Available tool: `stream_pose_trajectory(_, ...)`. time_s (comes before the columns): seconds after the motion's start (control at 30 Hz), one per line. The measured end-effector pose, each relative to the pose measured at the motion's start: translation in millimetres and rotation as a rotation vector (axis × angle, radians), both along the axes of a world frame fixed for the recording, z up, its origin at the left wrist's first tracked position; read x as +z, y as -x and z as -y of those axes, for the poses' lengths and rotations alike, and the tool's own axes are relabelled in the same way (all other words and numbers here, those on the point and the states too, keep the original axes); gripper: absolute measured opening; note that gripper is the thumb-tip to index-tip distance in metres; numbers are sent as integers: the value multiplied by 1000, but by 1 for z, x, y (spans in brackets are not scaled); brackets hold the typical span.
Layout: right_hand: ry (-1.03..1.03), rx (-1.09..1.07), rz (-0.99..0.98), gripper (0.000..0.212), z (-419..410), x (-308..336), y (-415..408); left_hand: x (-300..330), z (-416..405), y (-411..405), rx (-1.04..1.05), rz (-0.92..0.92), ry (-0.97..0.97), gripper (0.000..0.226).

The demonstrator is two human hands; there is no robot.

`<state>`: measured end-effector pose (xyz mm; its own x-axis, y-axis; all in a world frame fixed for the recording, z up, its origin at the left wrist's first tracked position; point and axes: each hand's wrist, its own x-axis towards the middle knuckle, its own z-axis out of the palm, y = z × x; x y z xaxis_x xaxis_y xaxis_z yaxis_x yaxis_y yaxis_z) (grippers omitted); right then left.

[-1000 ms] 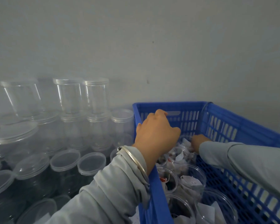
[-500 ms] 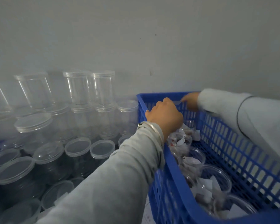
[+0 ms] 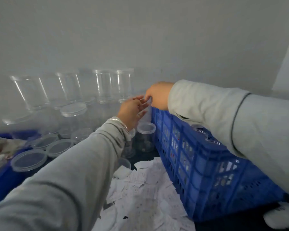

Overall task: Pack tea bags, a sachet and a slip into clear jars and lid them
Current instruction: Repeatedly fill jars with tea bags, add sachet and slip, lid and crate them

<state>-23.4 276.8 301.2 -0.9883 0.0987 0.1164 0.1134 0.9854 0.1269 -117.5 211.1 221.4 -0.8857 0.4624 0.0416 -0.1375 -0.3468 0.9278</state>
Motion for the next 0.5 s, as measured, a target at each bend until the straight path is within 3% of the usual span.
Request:
stream_pose_trajectory(0.13,-105,42,55,37,67,-13,21,-4,82,6,160,-6,141,34)
stream_pose_trajectory(0.23,1,107,32,35,114,-29,52,-18,158,4,333,-84,98,32)
stream_pose_trajectory(0.37,407,21,-115,47,161,-53,111,-73,268,-11,612,-187,279,38)
stream_pose_trajectory(0.5,1024,-156,-258,97,193,-90,159,-112,330,-13,695,-207,357,39)
